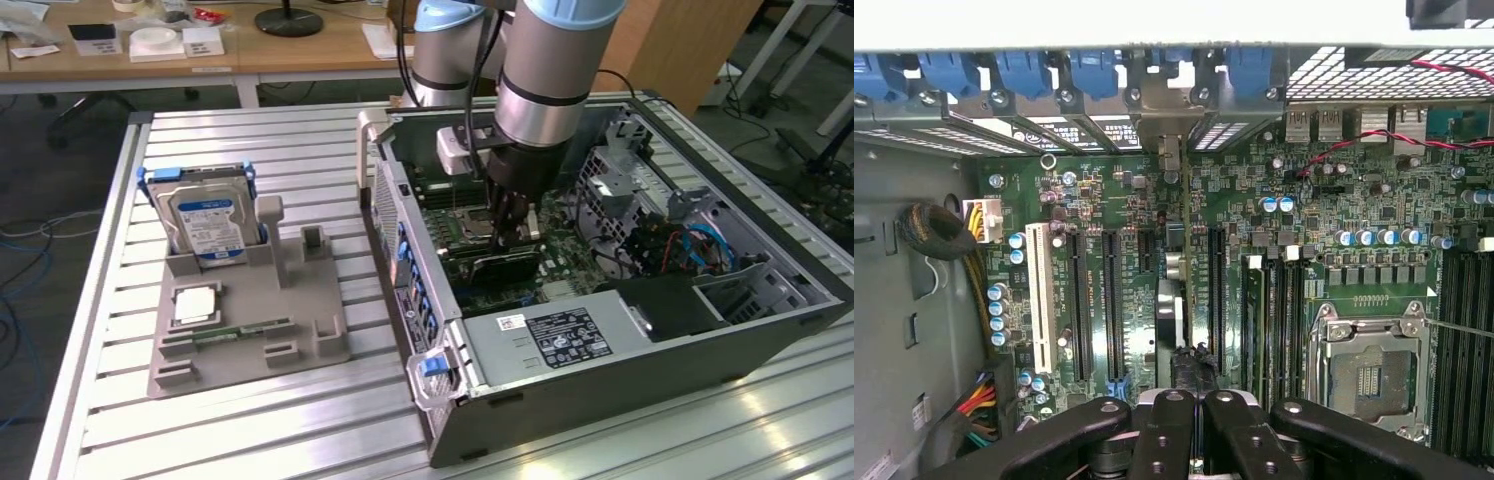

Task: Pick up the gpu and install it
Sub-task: 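Press down on the gpu until it lock into place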

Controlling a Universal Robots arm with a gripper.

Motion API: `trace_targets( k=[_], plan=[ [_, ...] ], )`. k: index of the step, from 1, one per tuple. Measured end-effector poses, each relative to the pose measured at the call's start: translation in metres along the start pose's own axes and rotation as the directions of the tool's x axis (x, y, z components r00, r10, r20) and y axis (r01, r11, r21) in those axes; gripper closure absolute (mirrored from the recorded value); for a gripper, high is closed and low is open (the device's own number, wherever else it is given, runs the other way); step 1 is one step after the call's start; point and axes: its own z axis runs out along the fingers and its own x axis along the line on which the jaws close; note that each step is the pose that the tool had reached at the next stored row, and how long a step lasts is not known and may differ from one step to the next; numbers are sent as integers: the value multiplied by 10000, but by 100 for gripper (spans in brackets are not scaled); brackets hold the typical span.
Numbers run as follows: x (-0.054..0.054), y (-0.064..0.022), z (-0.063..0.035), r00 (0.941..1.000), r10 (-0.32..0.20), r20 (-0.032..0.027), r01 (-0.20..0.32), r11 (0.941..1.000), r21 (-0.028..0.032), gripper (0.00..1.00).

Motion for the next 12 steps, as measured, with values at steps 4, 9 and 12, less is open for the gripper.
trace_targets(
  k=[4,9,12],
  plan=[
    [0,1,14,10000,0,3,0,10000,1,89],
    [0,1,14,10000,0,1,0,10000,0,89],
    [4,1,14,10000,0,1,0,10000,0,89]
  ],
)
